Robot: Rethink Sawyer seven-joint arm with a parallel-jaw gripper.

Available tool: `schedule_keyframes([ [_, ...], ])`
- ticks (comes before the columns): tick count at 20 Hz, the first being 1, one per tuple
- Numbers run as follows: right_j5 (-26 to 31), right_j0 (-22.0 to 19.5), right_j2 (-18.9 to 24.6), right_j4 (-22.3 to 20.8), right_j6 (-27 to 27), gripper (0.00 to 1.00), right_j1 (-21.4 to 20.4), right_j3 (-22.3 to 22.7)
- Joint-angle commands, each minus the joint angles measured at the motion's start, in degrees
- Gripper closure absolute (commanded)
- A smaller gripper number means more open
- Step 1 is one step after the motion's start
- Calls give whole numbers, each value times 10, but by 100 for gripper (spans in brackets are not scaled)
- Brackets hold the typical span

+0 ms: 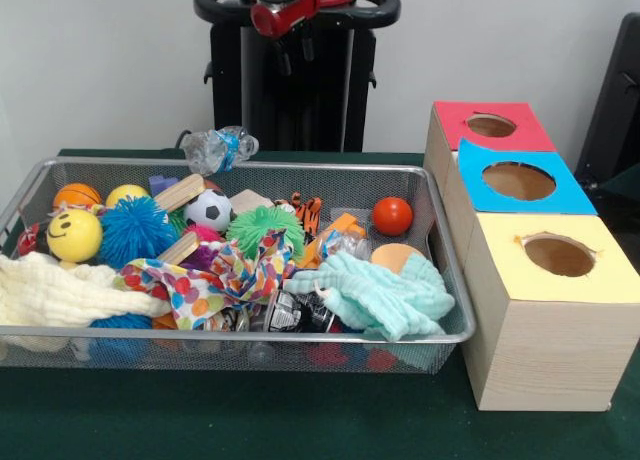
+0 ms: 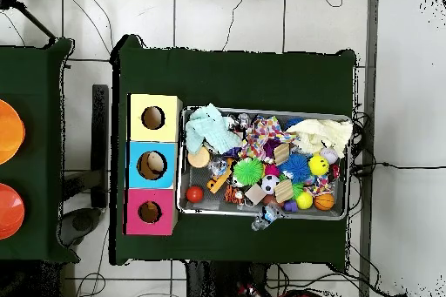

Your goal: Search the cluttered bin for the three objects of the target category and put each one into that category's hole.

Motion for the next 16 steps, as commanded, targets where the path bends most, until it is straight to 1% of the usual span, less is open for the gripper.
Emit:
schedule_keyframes([
  [1,10,74,-79,-12,125,0,2,-25],
  [4,-14,97,-104,-7,135,0,17,-28],
  [8,-43,112,-138,-7,136,0,34,-37],
  [9,-51,124,-149,-6,140,0,47,-45],
  [10,-55,128,-152,-4,137,0,53,-49],
  [12,-52,115,-149,1,122,0,51,-47],
  [16,-50,116,-146,19,113,0,59,-55],
])
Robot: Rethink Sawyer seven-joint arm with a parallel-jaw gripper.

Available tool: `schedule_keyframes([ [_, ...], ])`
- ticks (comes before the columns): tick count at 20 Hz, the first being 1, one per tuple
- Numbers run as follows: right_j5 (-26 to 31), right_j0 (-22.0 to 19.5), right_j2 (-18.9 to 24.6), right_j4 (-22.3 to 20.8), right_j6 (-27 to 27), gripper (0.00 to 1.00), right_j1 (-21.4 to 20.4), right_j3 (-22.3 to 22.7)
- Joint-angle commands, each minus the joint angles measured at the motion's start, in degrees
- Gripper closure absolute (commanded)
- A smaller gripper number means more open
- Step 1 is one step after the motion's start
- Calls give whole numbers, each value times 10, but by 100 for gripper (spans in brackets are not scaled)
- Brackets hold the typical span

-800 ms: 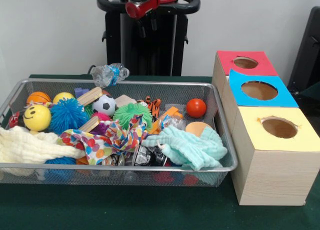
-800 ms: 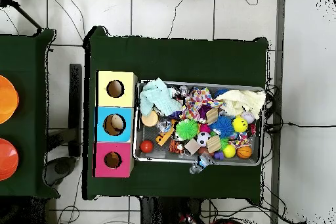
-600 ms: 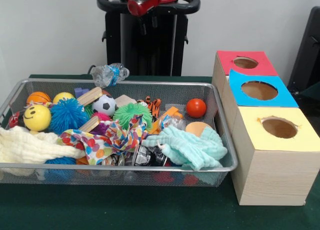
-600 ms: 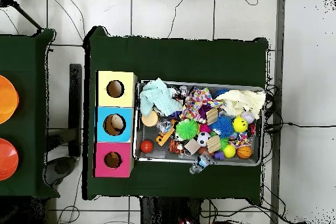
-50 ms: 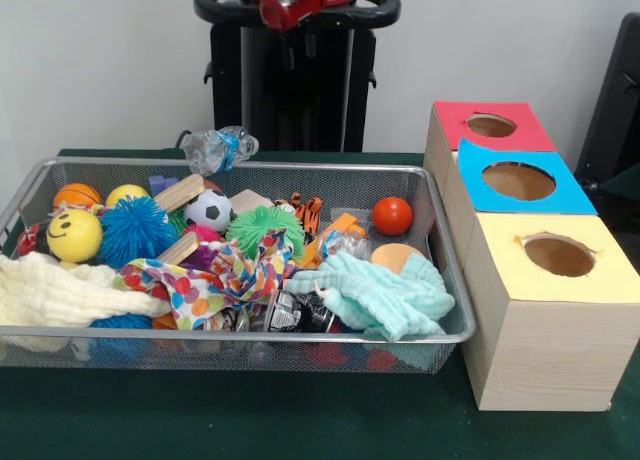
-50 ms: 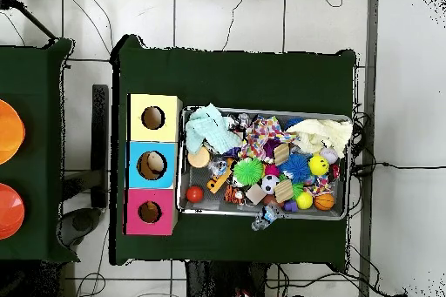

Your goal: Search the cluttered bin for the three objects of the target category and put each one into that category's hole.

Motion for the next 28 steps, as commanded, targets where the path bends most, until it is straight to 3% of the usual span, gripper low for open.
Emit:
schedule_keyframes([
  [1,10,-2,-26,17,110,0,55,-41],
  [6,-14,10,-51,15,111,0,80,-49],
  [9,-61,24,-98,-3,122,0,103,-53],
  [12,-122,35,-154,-17,122,0,156,-69],
  [19,-245,53,-239,10,87,0,262,-95],
  [28,-375,47,-310,52,41,0,394,-120],
])
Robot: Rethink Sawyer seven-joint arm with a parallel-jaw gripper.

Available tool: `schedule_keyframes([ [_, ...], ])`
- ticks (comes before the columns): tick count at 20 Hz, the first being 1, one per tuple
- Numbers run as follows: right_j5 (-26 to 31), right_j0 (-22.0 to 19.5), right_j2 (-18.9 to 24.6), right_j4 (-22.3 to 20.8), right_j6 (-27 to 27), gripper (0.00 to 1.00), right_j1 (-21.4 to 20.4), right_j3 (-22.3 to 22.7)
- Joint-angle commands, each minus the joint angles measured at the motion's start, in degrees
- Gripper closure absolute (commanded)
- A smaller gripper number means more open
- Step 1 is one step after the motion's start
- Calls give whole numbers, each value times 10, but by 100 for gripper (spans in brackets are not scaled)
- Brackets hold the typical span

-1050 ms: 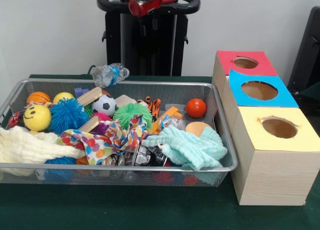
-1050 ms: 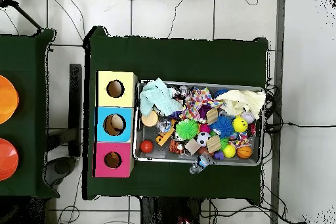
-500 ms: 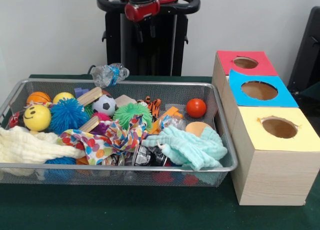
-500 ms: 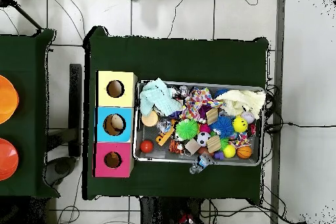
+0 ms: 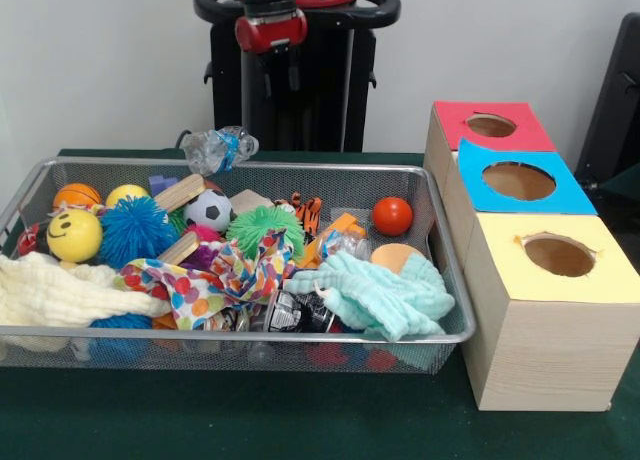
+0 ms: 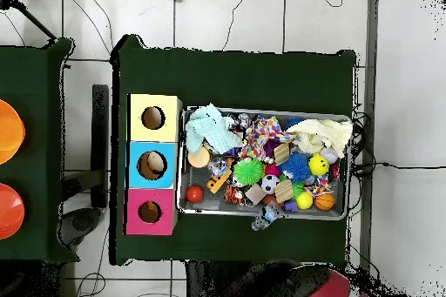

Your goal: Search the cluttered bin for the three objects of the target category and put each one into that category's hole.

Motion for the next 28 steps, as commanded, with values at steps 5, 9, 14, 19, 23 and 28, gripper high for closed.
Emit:
schedule_keyframes([
  [5,-50,-3,-102,21,30,0,226,-31],
  [9,-70,1,-109,27,33,0,250,-39],
  [14,-52,21,-99,19,53,0,241,-45],
  [19,98,45,-14,-16,97,0,114,-33],
  [23,213,28,73,-2,92,0,24,-18],
  [28,321,1,159,48,60,0,-54,-4],
])
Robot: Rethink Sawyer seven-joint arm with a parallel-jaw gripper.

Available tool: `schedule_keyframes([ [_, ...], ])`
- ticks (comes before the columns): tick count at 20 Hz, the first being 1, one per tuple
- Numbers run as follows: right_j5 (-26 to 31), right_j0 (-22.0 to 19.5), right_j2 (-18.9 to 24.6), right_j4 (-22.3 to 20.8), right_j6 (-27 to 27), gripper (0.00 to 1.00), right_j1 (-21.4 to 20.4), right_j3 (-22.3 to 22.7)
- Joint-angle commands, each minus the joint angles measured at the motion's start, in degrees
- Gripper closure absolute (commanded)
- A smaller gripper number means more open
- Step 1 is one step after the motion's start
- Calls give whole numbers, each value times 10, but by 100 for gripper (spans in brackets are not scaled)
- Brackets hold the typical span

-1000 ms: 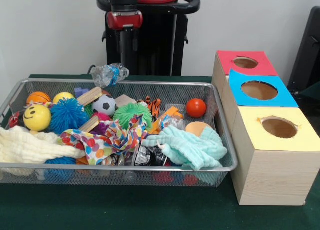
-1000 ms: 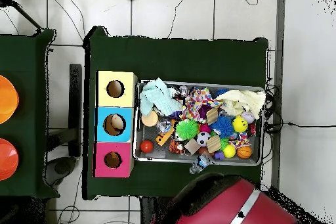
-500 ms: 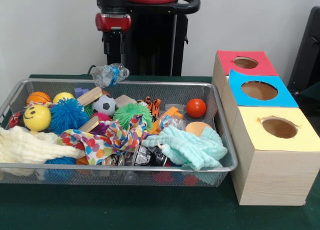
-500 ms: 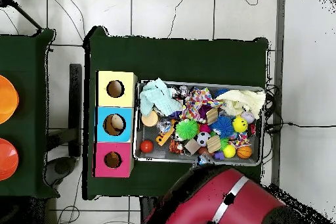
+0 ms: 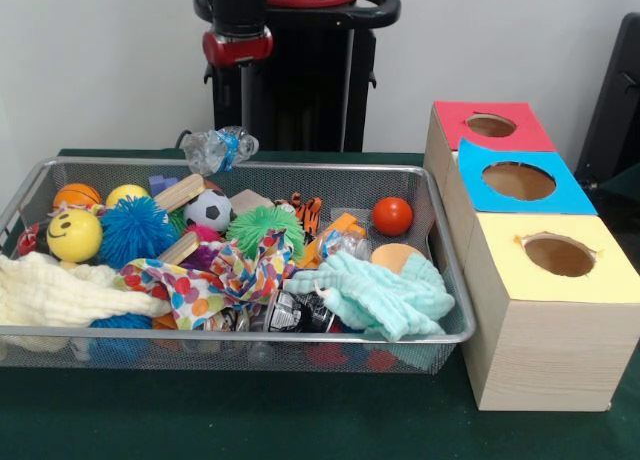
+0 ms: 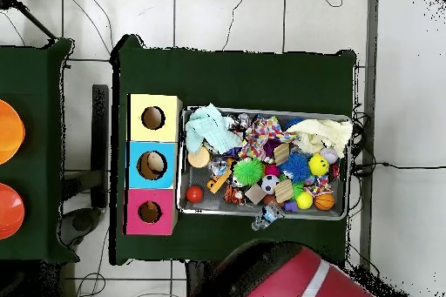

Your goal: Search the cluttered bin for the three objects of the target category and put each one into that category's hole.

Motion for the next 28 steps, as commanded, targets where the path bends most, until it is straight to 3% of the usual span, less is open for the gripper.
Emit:
schedule_keyframes([
  [1,208,-30,204,18,56,0,-98,56],
  [5,263,-29,245,56,52,0,-132,55],
  [15,355,-20,311,131,54,0,-163,28],
  [28,391,-30,335,163,47,0,-156,9],
])
